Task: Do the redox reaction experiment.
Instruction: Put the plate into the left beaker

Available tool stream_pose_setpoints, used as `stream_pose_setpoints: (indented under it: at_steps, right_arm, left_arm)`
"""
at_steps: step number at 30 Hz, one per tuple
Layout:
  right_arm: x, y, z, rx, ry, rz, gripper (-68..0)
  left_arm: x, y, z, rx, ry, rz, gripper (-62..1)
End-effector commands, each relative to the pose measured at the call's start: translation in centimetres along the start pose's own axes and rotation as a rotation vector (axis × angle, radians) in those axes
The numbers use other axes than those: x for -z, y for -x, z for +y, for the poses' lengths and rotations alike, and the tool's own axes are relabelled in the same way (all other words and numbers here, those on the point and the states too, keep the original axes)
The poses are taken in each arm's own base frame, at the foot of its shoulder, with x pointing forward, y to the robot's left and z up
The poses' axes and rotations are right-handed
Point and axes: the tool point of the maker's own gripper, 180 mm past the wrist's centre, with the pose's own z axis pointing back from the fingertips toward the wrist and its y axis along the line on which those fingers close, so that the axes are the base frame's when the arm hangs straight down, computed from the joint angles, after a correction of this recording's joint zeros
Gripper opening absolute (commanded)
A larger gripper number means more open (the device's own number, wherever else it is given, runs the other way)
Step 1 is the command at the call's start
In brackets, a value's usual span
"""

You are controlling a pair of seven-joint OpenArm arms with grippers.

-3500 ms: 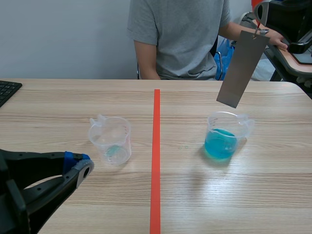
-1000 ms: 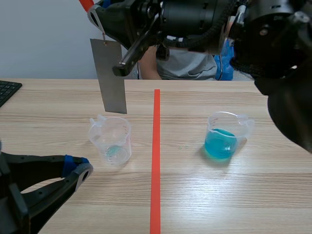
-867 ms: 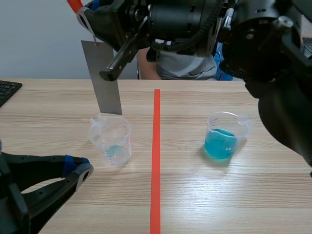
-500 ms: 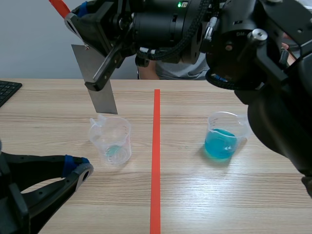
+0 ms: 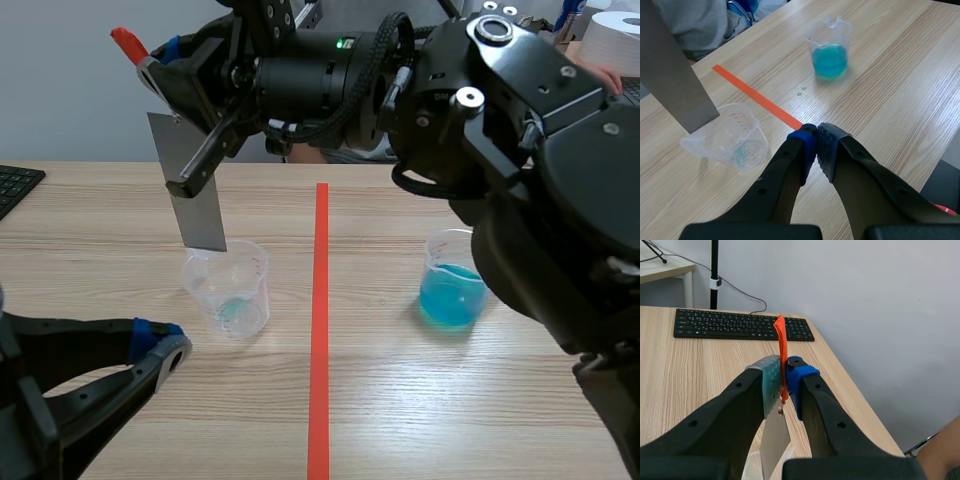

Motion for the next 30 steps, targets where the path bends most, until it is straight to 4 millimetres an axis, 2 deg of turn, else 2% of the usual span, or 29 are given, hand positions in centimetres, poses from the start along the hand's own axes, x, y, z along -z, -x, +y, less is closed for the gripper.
stream_pose_setpoints:
  at_steps: [1,13,30]
  right_arm:
    - [0.6,-1.6,-0.7,-0.031,0.003,-0.039,-66.4]
    - [1.5,0.4,0.1,-0.039,-0.011,0.001,-66.4]
    - [1.5,1.1,-0.4,-0.047,0.013,0.023,-66.4]
  left_arm:
    - [0.1,-0.8,0.1,-0.011,-0.012,-0.030,-57.5]
    - [0.1,-0.8,0.1,-0.011,-0.012,-0.030,-57.5]
    - [0.1,-0.5,0.1,-0.011,-0.013,-0.013,-57.5]
